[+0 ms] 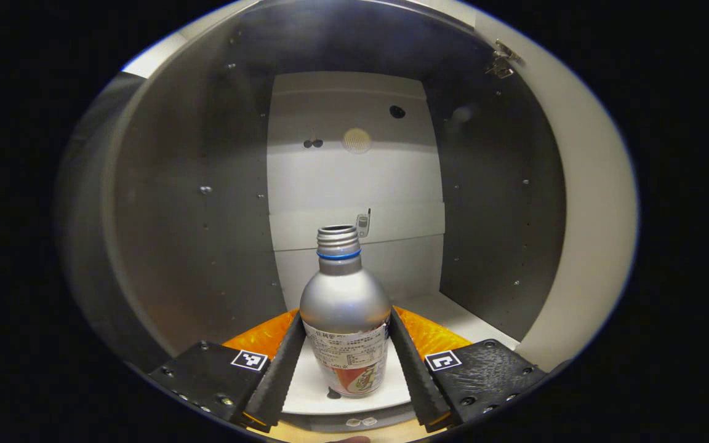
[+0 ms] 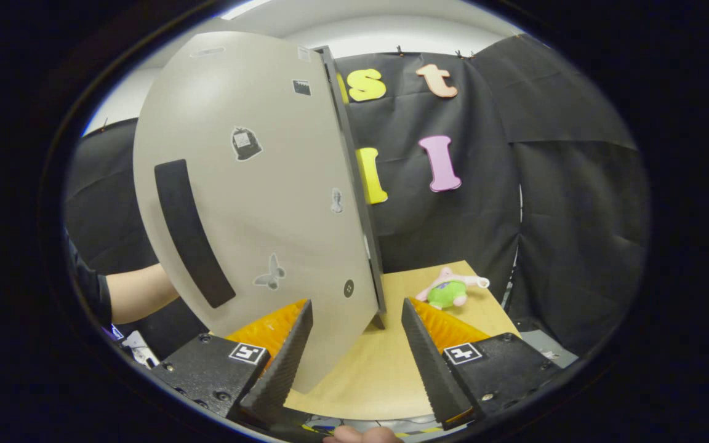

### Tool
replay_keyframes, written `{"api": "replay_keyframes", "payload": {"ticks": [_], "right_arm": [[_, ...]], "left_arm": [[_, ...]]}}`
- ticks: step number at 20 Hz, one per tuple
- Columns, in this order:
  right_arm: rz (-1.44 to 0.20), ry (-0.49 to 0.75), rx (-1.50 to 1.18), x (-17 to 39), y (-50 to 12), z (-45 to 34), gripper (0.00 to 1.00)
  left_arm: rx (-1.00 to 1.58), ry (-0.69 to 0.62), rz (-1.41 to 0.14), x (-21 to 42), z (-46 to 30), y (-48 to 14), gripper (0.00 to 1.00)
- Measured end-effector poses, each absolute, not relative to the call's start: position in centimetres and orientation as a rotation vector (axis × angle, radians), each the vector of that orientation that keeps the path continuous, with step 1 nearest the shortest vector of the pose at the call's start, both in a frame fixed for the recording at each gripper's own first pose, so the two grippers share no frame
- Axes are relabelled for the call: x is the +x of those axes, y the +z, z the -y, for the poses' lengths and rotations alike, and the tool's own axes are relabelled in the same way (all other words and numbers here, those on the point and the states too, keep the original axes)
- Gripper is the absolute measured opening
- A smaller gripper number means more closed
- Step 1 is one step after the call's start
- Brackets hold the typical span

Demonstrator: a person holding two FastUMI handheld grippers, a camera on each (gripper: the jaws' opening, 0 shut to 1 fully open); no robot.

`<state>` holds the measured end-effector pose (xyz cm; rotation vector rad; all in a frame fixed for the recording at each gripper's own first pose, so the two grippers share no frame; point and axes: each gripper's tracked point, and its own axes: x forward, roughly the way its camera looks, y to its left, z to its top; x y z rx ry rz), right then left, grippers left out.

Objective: Open the cabinet door with the right hand, grasp the bottle in the cabinet with the left hand and place it on the coaster, then close the cabinet door with the right hand.

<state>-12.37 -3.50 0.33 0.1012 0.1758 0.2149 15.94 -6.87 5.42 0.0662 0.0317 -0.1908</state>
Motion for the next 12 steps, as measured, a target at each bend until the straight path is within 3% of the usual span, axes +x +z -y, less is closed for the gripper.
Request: {"api": "replay_keyframes", "payload": {"ticks": [12], "right_arm": [[-0.158,0.288,0.047,-12.6,0.9,0.5,0.9]], "left_arm": [[0.083,-0.194,0.028,3.2,1.2,4.6,0.78]]}}
